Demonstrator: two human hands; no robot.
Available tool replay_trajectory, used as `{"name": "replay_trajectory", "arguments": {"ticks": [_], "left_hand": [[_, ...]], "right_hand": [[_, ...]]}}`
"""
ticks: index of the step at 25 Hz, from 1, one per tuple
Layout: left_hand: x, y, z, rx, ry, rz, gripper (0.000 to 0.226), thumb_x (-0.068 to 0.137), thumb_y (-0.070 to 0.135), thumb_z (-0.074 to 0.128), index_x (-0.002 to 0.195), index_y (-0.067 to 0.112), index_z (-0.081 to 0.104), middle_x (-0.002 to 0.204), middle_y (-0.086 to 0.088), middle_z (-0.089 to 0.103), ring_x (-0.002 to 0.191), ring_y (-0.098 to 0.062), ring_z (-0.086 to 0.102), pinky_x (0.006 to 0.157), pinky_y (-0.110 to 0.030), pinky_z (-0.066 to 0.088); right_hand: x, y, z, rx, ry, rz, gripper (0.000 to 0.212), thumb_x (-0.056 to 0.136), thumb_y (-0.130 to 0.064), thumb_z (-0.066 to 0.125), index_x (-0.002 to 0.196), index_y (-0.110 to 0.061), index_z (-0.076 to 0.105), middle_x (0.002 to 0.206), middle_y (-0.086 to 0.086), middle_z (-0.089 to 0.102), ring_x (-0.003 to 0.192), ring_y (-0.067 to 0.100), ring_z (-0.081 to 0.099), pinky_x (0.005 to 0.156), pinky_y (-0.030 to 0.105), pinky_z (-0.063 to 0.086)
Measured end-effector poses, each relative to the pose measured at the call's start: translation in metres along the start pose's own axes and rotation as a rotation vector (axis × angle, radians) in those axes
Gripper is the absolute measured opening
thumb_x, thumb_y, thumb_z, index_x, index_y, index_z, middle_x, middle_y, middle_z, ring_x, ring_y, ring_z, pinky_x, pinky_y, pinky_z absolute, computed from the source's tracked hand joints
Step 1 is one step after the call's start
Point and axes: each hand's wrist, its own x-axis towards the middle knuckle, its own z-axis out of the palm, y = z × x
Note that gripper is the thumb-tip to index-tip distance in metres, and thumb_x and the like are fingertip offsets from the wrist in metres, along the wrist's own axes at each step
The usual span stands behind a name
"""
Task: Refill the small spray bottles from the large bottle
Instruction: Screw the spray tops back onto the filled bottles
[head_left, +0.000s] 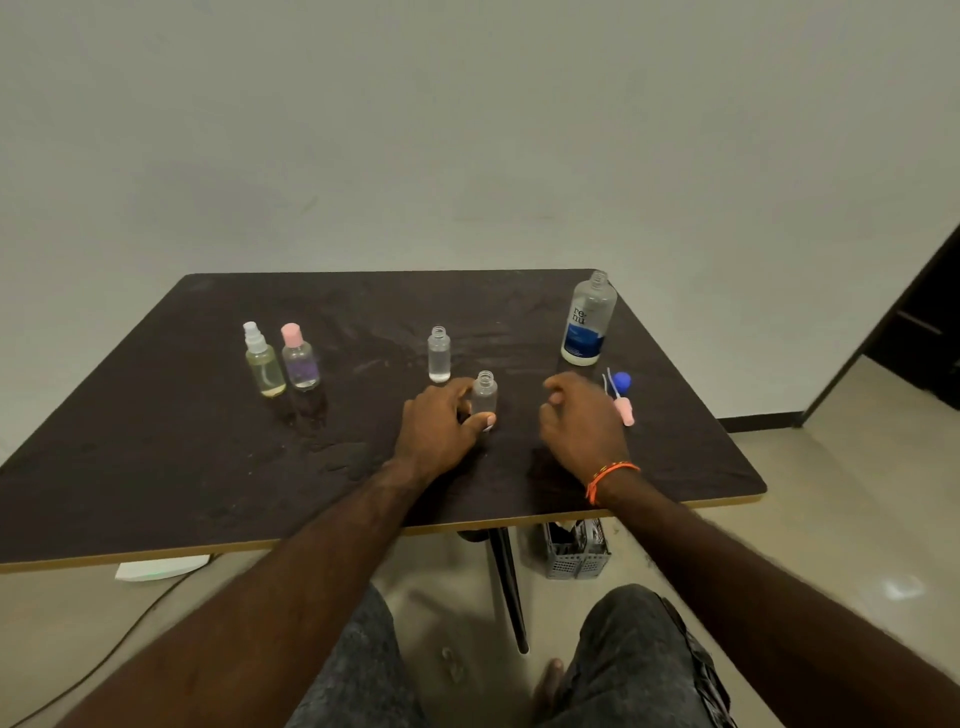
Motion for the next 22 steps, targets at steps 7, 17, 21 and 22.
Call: {"name": "replay_trajectory", "arguments": {"ticks": [7,17,21,22], "left_hand": [[0.001,-0.006,0.001,0.047,-0.022,0.039,0.033,0.087,0.054,0.068,0.109,0.03,0.07,0.083,0.015,0.071,0.08,-0.008,0.066,0.087,-0.047,0.057],[0.0,-0.007,0.002,0.061,-0.033,0.03,0.034,0.09,0.051,0.073,0.118,0.031,0.071,0.093,0.014,0.074,0.088,-0.009,0.068,0.092,-0.05,0.056],[0.0,-0.005,0.002,0.076,-0.042,0.01,0.037,0.091,0.049,0.074,0.122,0.029,0.07,0.1,0.012,0.076,0.095,-0.013,0.069,0.096,-0.052,0.055],[0.0,-0.004,0.002,0.082,-0.044,0.006,0.033,0.091,0.049,0.074,0.118,0.029,0.071,0.097,0.012,0.075,0.094,-0.013,0.068,0.096,-0.052,0.055]], "right_hand": [[0.026,0.071,-0.035,-0.204,-0.098,0.338,0.038,0.087,-0.035,0.071,0.112,-0.008,0.062,0.103,0.013,0.068,0.09,0.026,0.064,0.082,0.042,0.057],[0.024,0.071,-0.033,-0.117,0.014,0.414,0.033,0.091,-0.016,0.07,0.12,-0.008,0.058,0.105,0.014,0.068,0.086,0.023,0.063,0.084,0.041,0.057],[0.019,0.066,-0.044,-0.089,0.141,0.379,0.024,0.091,-0.021,0.069,0.11,-0.006,0.066,0.099,0.014,0.07,0.083,0.021,0.061,0.078,0.035,0.053],[0.018,0.061,-0.049,-0.083,0.185,0.348,0.024,0.09,-0.021,0.07,0.107,-0.005,0.068,0.098,0.014,0.071,0.083,0.021,0.061,0.079,0.035,0.053]]}}
